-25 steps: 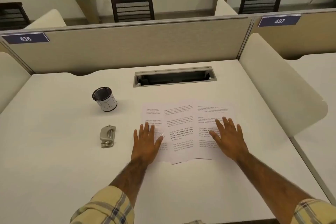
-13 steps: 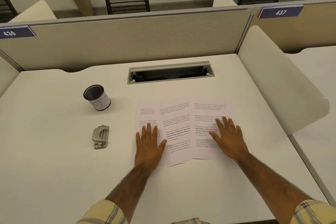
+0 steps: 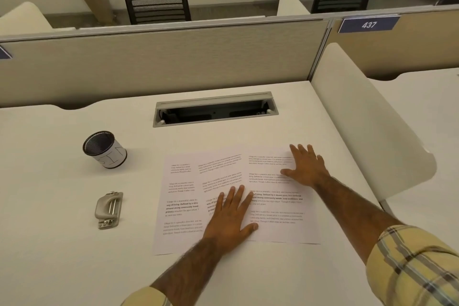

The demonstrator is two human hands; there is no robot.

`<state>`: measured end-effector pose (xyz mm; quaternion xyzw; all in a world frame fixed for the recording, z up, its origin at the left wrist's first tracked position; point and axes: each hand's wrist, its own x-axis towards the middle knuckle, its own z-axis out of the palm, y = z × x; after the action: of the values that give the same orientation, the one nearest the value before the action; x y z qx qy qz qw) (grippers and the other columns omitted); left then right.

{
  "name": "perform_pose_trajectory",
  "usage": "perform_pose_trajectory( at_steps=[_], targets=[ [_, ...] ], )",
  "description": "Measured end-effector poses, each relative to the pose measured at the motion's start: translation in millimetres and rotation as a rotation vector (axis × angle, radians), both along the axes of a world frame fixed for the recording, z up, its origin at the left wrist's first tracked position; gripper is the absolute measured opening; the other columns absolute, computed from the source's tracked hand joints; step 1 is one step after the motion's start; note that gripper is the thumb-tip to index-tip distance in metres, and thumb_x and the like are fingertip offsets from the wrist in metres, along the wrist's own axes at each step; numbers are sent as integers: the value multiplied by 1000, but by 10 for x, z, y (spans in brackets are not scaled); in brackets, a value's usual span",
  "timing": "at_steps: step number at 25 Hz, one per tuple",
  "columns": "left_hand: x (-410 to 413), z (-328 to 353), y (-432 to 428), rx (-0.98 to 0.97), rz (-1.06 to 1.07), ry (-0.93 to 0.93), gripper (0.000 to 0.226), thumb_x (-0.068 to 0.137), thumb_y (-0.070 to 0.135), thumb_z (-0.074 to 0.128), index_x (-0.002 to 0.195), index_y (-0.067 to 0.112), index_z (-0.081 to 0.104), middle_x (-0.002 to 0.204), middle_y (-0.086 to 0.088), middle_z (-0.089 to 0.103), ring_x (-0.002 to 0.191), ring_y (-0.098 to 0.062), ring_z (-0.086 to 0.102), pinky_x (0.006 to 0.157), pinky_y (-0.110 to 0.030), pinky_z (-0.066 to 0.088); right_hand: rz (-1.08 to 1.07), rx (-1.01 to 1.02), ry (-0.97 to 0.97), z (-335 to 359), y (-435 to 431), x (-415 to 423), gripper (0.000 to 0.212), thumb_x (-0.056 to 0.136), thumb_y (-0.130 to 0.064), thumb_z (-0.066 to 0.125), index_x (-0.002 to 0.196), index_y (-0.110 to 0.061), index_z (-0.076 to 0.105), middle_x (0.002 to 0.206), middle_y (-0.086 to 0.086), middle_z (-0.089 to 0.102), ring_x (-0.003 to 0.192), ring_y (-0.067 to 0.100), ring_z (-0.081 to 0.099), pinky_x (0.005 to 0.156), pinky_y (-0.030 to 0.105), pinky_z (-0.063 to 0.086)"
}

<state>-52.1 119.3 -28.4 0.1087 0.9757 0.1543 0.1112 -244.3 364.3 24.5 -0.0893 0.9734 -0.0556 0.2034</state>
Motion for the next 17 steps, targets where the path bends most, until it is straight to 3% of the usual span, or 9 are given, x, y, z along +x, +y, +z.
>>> perform_pose_trajectory(
  at_steps=[5,9,11,15,17],
  targets=[
    [-29,-49,-44,-42,-13,3,82,99,75,20,163,36,-12,168,9,-30,153,-13,-32,123,-39,-23,31,29,-22,-151,72,-8,101,90,-67,52,161,-16,1,172,7,5,157,33,-4,124,56,9],
    [-22,-58,-44,-60,-24,17,81,99,75,20,162,35,-14,167,9,-31,153,-12,-32,123,-39,-22,4,-151,22,-152,25,76,95,91,-60,59,161,-18,12,167,8,26,156,32,13,123,52,21],
    [-18,-61,-51,-64,-26,26,81,100,75,20,162,36,-14,167,10,-32,153,-12,-32,122,-38,-24,-166,-406,18,-86,11,137,92,89,-52,67,161,-20,19,164,8,33,151,30,29,120,47,28],
    [-25,-73,-54,-59,-35,32,81,100,75,19,162,35,-14,167,9,-31,153,-12,-32,122,-38,-24,-665,-801,-17,30,48,313,94,85,-38,79,159,-19,24,158,13,40,142,32,43,114,45,39],
    [-25,-67,-56,-64,-44,26,81,99,76,18,162,35,-15,166,9,-33,153,-13,-32,121,-37,-26,-857,-923,-38,46,66,403,74,85,-20,79,149,-10,42,146,17,54,125,34,59,98,40,51]
  ],
)
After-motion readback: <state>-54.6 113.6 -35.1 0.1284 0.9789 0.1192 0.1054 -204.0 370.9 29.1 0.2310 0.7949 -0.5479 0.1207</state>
